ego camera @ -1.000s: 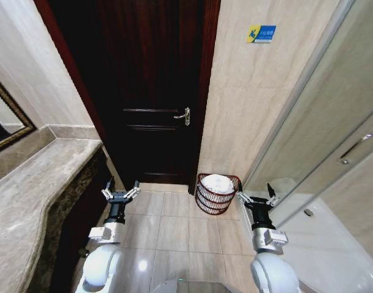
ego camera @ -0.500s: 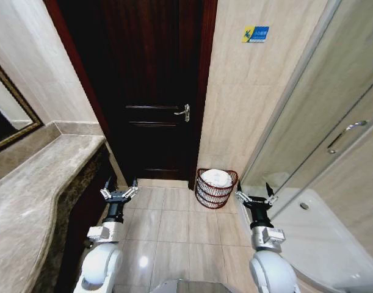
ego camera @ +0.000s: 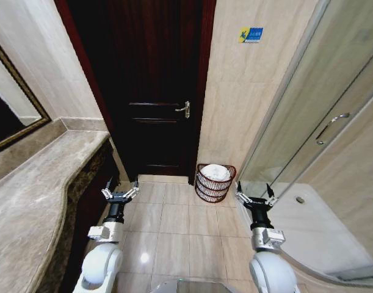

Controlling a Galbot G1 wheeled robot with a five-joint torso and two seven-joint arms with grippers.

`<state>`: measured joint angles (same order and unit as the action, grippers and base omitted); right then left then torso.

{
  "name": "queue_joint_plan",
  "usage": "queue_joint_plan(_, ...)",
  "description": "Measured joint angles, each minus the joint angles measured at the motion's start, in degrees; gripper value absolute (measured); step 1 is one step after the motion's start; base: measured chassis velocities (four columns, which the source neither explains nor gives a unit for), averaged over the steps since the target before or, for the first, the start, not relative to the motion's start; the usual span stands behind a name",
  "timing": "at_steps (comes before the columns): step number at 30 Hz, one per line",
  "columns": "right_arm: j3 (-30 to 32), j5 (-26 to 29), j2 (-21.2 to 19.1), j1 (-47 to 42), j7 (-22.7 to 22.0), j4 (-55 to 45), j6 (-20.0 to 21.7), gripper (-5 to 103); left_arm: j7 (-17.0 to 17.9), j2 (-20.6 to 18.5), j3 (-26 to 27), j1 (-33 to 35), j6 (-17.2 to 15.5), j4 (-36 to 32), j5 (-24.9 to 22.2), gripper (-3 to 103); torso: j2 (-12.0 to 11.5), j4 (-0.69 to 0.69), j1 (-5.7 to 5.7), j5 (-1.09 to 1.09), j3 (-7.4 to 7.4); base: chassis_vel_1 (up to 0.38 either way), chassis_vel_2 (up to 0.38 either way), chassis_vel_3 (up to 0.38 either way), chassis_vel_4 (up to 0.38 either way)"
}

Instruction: Discard the used towel into the hamper.

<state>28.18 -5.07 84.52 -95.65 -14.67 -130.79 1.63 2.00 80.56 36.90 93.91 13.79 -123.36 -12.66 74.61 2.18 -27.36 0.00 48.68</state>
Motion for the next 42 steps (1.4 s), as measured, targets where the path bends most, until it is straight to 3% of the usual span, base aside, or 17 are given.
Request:
queue_joint_plan(15, -0.2, 0.1, 0.0, -0.4, -0.2, 0.4, -0.6, 100, 0.2, 0.4, -0.5, 0.0, 1.5, 0.9, 0.3, 100, 0.0, 0.0, 0.03, -0.01, -0.02, 0.104, -0.096, -0.103, 0.095)
queue_joint_plan(42, 0.2, 3.2, -2.3, -1.3, -0.3, 1.0, -1.7, 100, 0.2, 0.9, -0.3, 0.6, -0.1, -1.5, 1.7, 100, 0.0, 0.0, 0.01, -0.01, -0.01, 0.103, -0.104, -0.096, 0.104)
